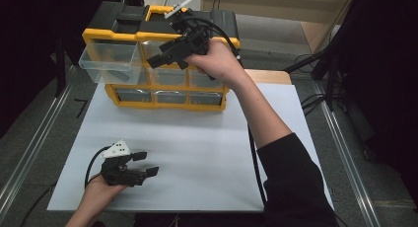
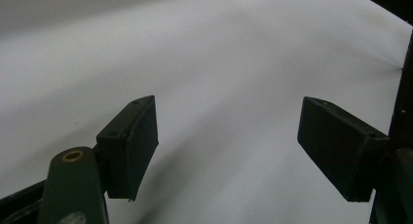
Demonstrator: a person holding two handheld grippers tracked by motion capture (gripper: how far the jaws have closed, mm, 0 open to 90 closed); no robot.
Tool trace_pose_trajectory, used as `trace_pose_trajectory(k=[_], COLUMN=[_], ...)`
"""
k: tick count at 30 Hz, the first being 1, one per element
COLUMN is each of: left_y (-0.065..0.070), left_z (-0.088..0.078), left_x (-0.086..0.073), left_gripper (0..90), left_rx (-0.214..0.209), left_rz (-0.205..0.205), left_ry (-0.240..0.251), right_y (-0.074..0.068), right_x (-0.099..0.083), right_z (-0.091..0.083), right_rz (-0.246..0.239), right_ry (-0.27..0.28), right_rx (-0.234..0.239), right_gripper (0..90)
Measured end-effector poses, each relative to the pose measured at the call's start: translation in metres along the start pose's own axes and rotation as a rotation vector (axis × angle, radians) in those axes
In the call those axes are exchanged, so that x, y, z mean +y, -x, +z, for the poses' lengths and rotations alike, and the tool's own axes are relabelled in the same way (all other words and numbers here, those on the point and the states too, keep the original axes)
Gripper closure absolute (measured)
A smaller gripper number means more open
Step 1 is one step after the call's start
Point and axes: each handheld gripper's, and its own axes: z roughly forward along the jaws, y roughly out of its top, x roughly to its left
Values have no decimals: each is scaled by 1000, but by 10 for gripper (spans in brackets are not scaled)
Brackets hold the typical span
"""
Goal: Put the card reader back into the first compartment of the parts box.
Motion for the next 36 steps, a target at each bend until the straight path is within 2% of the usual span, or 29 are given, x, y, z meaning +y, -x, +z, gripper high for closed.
trace_pose_trajectory(k=[10, 14, 19, 26, 28, 34, 36], left_y=[0, 0, 0, 0, 0, 1, 1], left_z=[0, 0, 0, 0, 0, 1, 1], left_x=[0, 0, 0, 0, 0, 0, -1], left_gripper=[241, 241, 241, 241, 241, 241, 241], left_rx=[0, 0, -1, -1, -2, -2, -3], left_rz=[-4, -4, -4, 1, 1, -4, -3], left_ry=[1, 0, 2, -1, -3, -3, -3], right_y=[-4, -5, -7, -6, -6, -5, -5], right_x=[-34, -47, -67, -89, -100, -118, -130], right_z=[3, 8, 14, 19, 22, 25, 29], right_rz=[20, 19, 20, 22, 34, 35, 45], right_ry=[-4, -12, -19, -19, -36, -25, -30], right_rx=[20, 17, 37, 36, 40, 34, 39], right_gripper=[258, 258, 258, 258, 263, 263, 263])
